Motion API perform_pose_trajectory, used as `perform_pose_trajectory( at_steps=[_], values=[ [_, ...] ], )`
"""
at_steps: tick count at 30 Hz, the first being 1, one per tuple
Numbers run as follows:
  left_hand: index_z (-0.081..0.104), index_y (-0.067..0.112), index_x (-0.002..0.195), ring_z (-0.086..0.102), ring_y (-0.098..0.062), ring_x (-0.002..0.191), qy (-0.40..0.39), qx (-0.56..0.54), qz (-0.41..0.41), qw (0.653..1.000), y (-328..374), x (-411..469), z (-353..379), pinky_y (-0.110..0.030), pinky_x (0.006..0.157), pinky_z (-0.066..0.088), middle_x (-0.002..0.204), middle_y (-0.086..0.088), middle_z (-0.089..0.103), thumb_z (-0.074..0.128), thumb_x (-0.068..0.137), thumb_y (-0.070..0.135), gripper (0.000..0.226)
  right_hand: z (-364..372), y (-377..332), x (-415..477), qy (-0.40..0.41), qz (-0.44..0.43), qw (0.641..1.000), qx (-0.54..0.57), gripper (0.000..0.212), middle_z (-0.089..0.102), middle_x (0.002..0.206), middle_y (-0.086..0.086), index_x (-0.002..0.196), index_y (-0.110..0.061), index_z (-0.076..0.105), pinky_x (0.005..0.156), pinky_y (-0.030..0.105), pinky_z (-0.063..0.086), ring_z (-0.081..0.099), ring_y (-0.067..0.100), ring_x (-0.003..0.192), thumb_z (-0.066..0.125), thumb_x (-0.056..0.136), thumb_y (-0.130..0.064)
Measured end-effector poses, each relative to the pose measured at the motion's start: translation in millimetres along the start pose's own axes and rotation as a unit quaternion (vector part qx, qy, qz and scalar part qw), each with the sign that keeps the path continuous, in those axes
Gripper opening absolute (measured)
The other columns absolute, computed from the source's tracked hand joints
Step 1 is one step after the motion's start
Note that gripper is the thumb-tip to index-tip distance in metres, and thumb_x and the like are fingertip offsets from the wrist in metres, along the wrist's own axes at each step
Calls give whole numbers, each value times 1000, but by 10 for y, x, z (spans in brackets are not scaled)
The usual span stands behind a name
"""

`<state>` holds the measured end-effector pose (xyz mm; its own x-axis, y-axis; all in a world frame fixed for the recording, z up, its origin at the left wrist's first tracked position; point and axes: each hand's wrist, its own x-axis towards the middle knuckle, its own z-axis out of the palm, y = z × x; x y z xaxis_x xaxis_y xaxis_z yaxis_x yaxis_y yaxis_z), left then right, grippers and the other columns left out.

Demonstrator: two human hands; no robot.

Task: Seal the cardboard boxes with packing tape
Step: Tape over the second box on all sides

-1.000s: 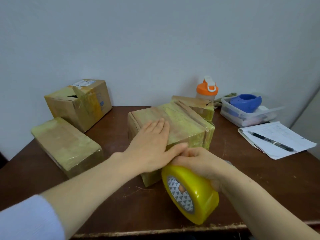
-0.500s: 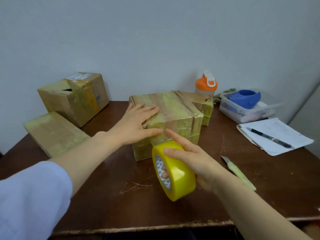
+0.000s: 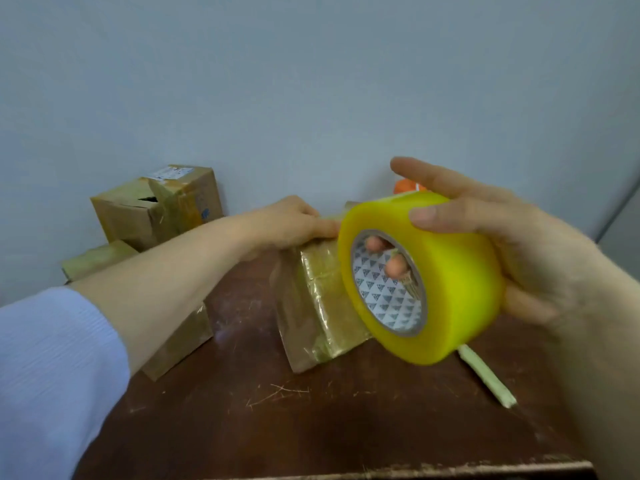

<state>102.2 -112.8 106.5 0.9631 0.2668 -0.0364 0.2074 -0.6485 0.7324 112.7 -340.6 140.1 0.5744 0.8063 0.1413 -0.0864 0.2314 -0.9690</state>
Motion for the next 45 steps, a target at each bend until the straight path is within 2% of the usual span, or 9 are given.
perform_pose_trajectory(
  at_steps=[3,8,14,24,29,33,37,39,45],
  values=[
    [66,9,88,50,-19,71,40,-76,-43,995,-154,33,73,-32,68,40,78,-10,57,69,77,41,34,81,-69,221,19,4,999,-31,87,74,83,15,134,-18,47,55,29,56,72,26,72,77,52,-5],
    [70,6,87,64,-25,83,164,-231,-109,953,-420,178,197,-39,85,52,87,-13,68,73,78,31,26,189,22,527,103,-8,979,-175,44,70,110,2,118,-34,64,76,35,58,71,19,87,73,75,-29],
    [51,12,56,45,-21,53,183,-185,-133,956,-509,326,151,-29,54,41,57,-7,49,67,78,18,28,364,-38,415,109,-8,977,-183,16,73,82,7,90,-13,75,53,30,58,68,18,65,71,81,-26],
    [71,2,94,62,-14,74,141,-166,-92,972,-511,381,143,-20,59,45,84,-4,68,77,71,46,51,119,619,-390,125,114,962,-213,26,74,81,5,80,-28,76,58,38,59,71,32,72,69,61,-43],
    [73,13,89,63,-19,92,127,-4,-48,991,-407,304,60,-30,81,48,93,0,69,63,83,51,39,46,956,-299,164,150,959,-177,7,74,83,6,78,-26,78,55,33,55,69,26,71,71,80,-26],
    [46,13,136,31,-23,138,116,340,20,933,-109,189,210,-40,112,17,146,-10,40,26,95,59,65,18,1052,-164,158,166,958,-174,10,75,88,-5,79,-30,78,78,37,56,69,18,90,69,83,-26],
    [-3,8,150,-5,-20,146,-3,378,18,926,-34,5,593,-37,116,-4,159,-10,-6,6,76,83,106,-19,1094,-108,161,173,958,-161,8,75,89,1,81,-26,78,69,34,58,69,20,88,70,83,-26],
    [-5,7,150,-6,-20,146,-5,370,14,929,-2,-16,551,-34,116,-4,159,-10,-8,7,77,82,105,-27,1067,-83,157,174,960,-154,8,74,89,6,82,-24,78,60,31,57,69,20,79,70,83,-25],
    [-8,6,149,-6,-24,146,24,409,57,910,-63,-210,695,-35,114,-6,158,-15,-9,-5,61,89,121,-14,1117,-68,154,175,962,-142,13,73,89,6,91,-19,75,86,42,53,66,18,78,71,82,-29]
  ],
)
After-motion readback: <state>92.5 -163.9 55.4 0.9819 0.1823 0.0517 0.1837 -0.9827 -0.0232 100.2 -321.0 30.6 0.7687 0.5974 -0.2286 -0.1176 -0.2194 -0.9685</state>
